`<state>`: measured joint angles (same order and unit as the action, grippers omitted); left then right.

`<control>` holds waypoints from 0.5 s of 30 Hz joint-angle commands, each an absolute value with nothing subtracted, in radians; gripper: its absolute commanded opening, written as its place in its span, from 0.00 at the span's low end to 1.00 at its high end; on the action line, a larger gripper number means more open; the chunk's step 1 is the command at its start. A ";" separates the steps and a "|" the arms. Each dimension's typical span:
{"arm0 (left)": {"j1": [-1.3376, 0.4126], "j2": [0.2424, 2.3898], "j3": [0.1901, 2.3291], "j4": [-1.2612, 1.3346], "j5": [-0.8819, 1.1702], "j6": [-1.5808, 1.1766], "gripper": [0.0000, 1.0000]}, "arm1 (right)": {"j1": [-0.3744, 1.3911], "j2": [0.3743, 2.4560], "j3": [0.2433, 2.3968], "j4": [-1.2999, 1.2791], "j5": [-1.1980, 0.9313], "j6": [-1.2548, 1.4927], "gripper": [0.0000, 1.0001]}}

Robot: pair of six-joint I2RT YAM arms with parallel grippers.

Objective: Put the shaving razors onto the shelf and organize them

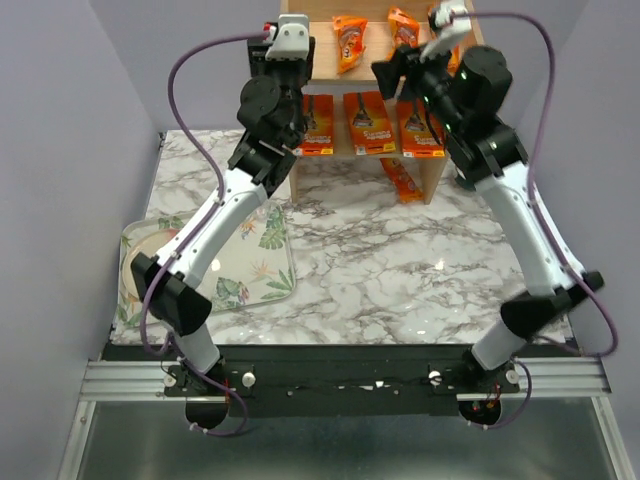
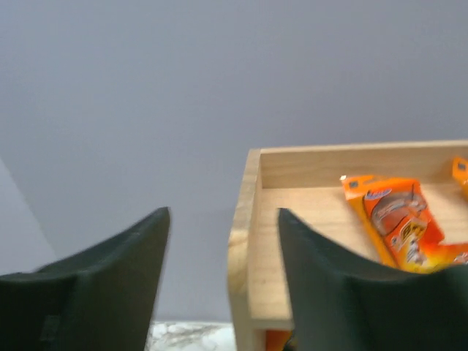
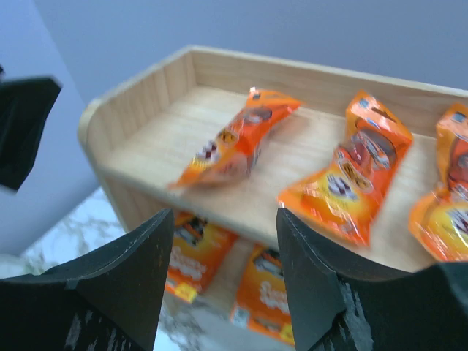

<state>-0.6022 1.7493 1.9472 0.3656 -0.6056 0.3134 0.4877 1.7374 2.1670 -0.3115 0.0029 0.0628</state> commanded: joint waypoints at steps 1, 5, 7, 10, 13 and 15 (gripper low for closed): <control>-0.595 1.530 1.751 0.266 -0.634 0.364 0.80 | 0.491 1.382 1.605 -0.134 -0.095 -0.240 0.67; -0.595 1.367 1.531 0.148 -0.569 0.295 0.98 | 0.491 1.221 1.303 -0.144 -0.189 -0.359 0.70; -0.597 1.286 1.439 0.028 -0.516 0.209 0.99 | 0.491 1.218 1.247 -0.224 -0.186 -0.420 0.70; -0.595 1.197 1.317 -0.072 -0.460 0.129 0.99 | 0.491 1.268 1.200 -0.296 -0.178 -0.555 0.70; -0.591 1.160 1.249 -0.133 -0.410 0.048 0.99 | 0.485 1.330 1.154 -0.287 -0.166 -0.699 0.71; -0.580 1.151 1.232 -0.144 -0.379 0.011 0.99 | 0.474 1.396 1.160 -0.317 -0.163 -0.764 0.71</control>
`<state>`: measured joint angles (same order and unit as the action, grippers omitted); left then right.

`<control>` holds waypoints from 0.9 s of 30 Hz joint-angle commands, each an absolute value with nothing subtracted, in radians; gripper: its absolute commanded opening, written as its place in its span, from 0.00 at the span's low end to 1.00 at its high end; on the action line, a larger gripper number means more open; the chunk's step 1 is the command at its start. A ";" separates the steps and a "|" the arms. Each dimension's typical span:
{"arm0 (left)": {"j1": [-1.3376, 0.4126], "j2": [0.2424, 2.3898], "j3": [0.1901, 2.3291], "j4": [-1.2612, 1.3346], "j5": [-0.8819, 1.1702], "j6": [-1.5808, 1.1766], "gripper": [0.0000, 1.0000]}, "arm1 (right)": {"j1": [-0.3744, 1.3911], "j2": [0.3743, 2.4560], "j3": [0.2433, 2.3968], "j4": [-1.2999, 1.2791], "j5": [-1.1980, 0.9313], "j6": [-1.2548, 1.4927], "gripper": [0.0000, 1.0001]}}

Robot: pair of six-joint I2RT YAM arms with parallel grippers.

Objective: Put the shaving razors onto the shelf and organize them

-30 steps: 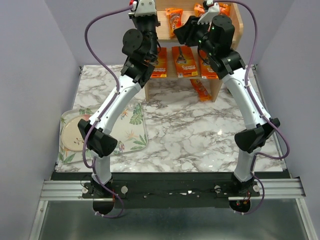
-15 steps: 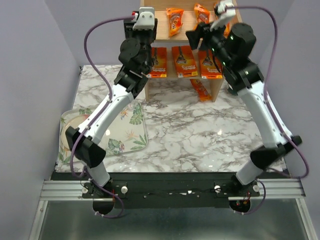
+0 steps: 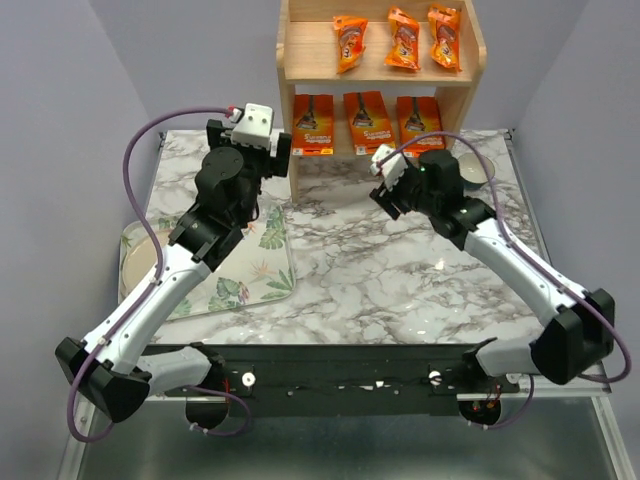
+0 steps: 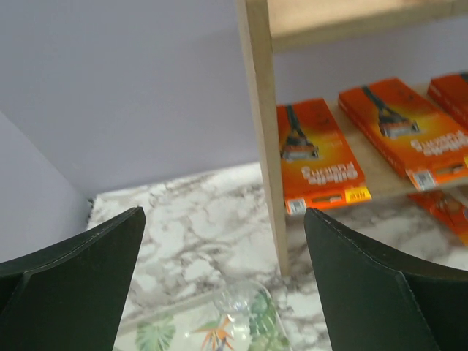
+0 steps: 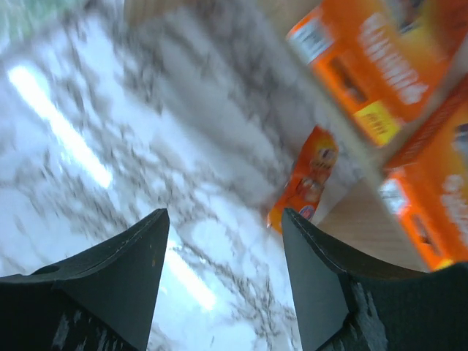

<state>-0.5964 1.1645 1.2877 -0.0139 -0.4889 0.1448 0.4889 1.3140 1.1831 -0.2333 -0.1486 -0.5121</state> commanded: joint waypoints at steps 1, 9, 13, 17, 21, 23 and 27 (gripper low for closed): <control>-0.568 1.144 1.224 -0.149 -0.355 0.005 0.99 | 0.469 1.425 1.173 -0.340 -0.164 -0.809 0.71; -0.523 1.111 1.189 -0.160 -0.198 0.003 0.99 | 0.390 1.600 1.319 -0.558 -0.175 -1.035 0.67; -0.500 1.088 1.160 -0.166 -0.172 -0.034 0.99 | 0.362 1.629 1.276 -0.538 -0.123 -1.214 0.67; -0.482 1.075 1.147 -0.173 -0.150 -0.061 0.99 | 0.327 1.727 1.333 -0.564 -0.095 -1.258 0.67; -0.462 1.071 1.144 -0.186 -0.138 -0.087 0.99 | 0.292 1.793 1.364 -0.551 -0.048 -1.356 0.67; -0.434 1.075 1.149 -0.202 -0.115 -0.121 0.99 | 0.279 1.818 1.364 -0.542 -0.035 -1.429 0.67; -0.400 1.078 1.144 -0.210 -0.060 -0.181 0.98 | 0.244 1.882 1.384 -0.485 -0.005 -1.509 0.67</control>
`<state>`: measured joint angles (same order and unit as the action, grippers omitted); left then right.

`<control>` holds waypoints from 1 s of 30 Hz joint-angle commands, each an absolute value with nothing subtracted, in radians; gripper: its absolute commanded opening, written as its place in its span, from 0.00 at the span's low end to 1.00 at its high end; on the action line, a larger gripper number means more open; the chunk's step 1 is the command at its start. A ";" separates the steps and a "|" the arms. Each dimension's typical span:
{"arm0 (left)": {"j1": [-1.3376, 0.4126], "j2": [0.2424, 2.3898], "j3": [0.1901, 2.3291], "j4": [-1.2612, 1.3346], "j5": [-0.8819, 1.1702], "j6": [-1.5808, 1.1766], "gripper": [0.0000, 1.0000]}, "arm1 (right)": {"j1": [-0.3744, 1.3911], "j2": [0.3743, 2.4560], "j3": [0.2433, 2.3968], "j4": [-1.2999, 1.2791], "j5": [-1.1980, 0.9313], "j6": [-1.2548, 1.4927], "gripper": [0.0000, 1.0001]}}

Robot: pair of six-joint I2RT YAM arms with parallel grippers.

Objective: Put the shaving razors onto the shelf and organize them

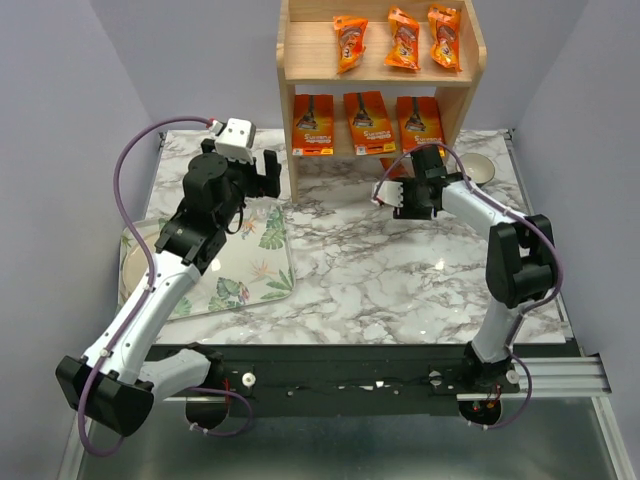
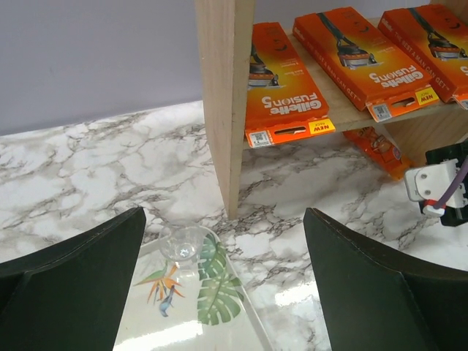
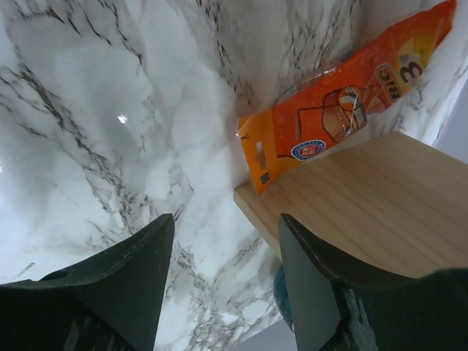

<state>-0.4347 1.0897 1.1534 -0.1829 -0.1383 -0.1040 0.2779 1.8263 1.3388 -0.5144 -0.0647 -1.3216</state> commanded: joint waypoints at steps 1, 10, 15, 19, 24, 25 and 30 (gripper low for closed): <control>-0.397 1.077 1.144 -0.207 -0.054 -0.186 0.97 | 0.238 1.905 1.396 -0.477 -0.005 -1.528 0.67; -0.353 1.083 1.160 -0.215 -0.028 -0.190 0.94 | 0.221 1.979 1.396 -0.342 0.005 -1.617 0.66; -0.331 1.085 1.169 -0.218 -0.025 -0.196 0.94 | 0.206 1.971 1.396 -0.365 -0.063 -1.654 0.65; -0.322 1.089 1.151 -0.218 0.050 -0.202 0.94 | 0.186 1.976 1.426 -0.452 -0.110 -1.672 0.64; -0.402 1.132 1.050 -0.147 0.228 -0.275 0.84 | 0.181 1.922 1.436 -0.482 -0.182 -1.625 0.64; -0.425 1.118 0.984 -0.100 0.226 -0.291 0.77 | 0.183 1.908 1.437 -0.483 -0.198 -1.599 0.64; -0.540 1.107 0.844 -0.018 0.187 -0.339 0.63 | 0.183 1.871 1.451 -0.465 -0.247 -1.494 0.64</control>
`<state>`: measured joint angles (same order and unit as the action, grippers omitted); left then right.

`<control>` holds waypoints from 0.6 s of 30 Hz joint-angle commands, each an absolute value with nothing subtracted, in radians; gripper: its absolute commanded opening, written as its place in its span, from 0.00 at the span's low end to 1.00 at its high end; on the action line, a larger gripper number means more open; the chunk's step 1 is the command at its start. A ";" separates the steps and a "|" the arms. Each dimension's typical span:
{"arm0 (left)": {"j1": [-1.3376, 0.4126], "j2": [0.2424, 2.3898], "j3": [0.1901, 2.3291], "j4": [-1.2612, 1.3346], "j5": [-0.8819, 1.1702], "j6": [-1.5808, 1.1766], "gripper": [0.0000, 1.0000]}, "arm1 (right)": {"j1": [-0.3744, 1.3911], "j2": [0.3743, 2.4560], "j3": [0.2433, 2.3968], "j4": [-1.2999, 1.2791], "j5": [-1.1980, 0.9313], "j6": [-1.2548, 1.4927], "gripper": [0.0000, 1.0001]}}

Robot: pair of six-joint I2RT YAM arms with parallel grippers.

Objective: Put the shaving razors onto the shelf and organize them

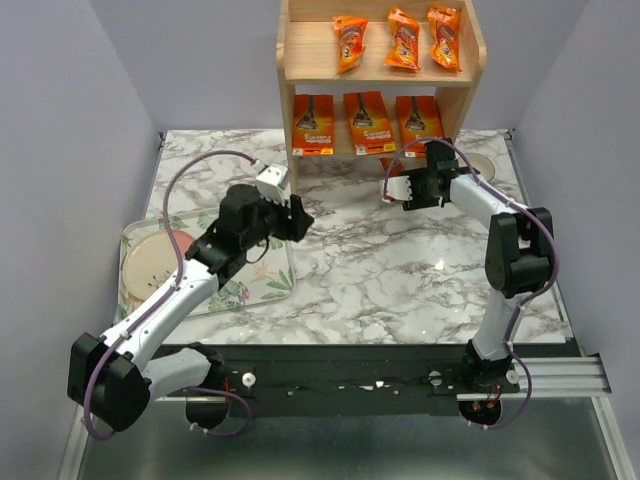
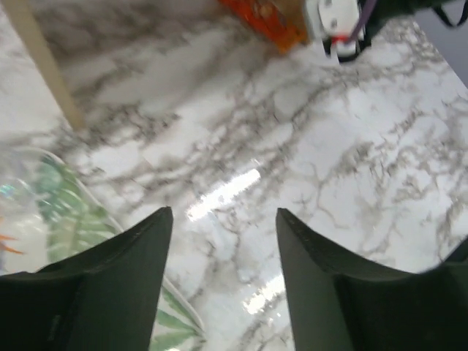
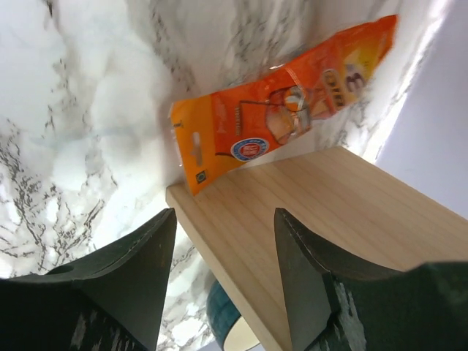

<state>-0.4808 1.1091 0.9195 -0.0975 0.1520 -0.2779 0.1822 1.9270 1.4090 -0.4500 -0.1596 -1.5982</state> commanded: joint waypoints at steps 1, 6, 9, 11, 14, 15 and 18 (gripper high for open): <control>-0.543 1.114 0.830 -0.006 0.186 -0.341 0.60 | 0.183 1.876 1.453 -0.462 -0.242 -1.485 0.64; -0.546 1.170 0.865 -0.017 0.180 -0.302 0.62 | 0.173 1.884 1.396 -0.384 -0.201 -1.589 0.64; -0.548 1.192 0.903 -0.041 0.179 -0.292 0.67 | 0.150 1.905 1.451 -0.443 -0.231 -1.615 0.64; -0.548 1.200 0.923 -0.046 0.184 -0.284 0.70 | 0.137 1.945 1.552 -0.500 -0.262 -1.588 0.64; -0.548 1.201 0.934 -0.054 0.187 -0.284 0.72 | 0.127 1.991 1.679 -0.595 -0.319 -1.499 0.63; -0.548 1.201 0.930 -0.055 0.187 -0.287 0.72 | 0.129 1.993 1.689 -0.600 -0.348 -1.467 0.63; -0.549 1.203 0.911 -0.061 0.178 -0.301 0.75 | 0.159 1.961 1.649 -0.554 -0.342 -1.384 0.63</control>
<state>-0.5449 1.1995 0.9127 -0.0616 0.1719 -0.2977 0.1417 1.9892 1.6184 -0.5755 -0.2619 -1.5333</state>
